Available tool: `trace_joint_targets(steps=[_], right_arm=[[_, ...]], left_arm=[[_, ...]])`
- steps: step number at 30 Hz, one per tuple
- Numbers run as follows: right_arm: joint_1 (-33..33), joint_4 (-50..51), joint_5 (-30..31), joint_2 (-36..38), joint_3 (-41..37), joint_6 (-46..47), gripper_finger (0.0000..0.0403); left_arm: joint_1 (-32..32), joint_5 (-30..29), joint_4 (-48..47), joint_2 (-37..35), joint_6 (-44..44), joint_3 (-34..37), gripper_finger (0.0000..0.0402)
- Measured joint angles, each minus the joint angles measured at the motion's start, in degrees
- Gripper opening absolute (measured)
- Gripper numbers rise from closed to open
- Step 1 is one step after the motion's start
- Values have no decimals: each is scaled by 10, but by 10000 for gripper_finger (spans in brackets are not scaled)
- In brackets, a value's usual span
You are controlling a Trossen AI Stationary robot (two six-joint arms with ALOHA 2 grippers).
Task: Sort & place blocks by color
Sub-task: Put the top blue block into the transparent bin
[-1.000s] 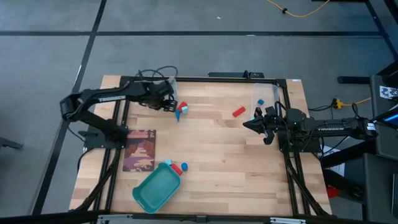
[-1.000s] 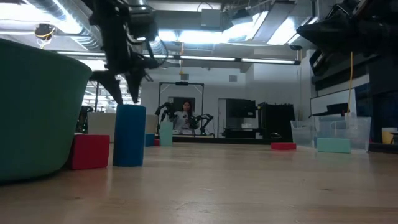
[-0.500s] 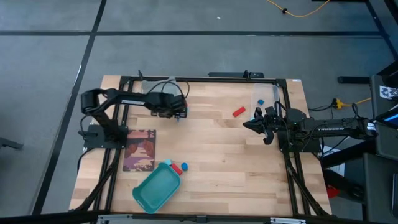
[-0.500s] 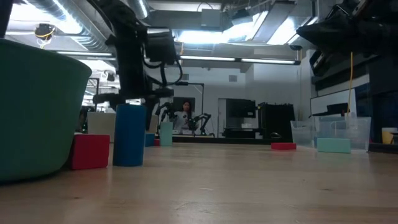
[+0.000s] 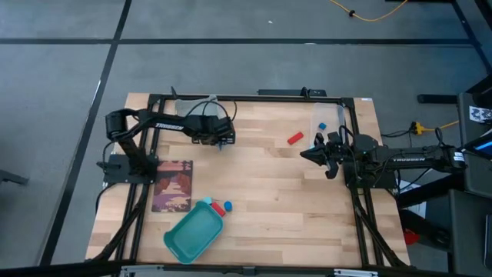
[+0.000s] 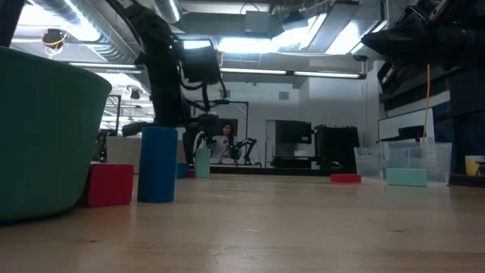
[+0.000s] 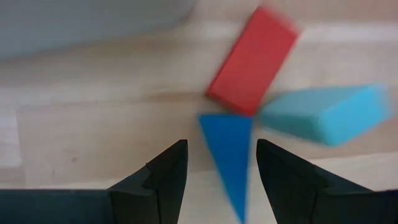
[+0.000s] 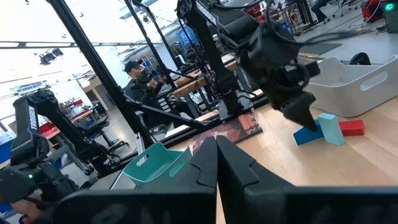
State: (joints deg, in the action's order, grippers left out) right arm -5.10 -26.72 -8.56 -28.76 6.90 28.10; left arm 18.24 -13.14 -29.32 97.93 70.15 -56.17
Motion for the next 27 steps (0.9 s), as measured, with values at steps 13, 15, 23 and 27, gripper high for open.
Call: trace_joint_targets(steps=[13, 15, 23, 27], right_arm=[[0, 4, 0, 0, 0, 2, 0], [0, 4, 0, 0, 0, 2, 0], [0, 4, 0, 0, 0, 2, 0], [0, 4, 0, 0, 0, 2, 0]], left_arm=[[-1, 6, 21, 38, -6, -1, 185], [-1, 6, 23, 38, -14, -1, 185], [-1, 4, 21, 39, -23, -1, 174], [-1, 2, 14, 39, -29, -1, 139]])
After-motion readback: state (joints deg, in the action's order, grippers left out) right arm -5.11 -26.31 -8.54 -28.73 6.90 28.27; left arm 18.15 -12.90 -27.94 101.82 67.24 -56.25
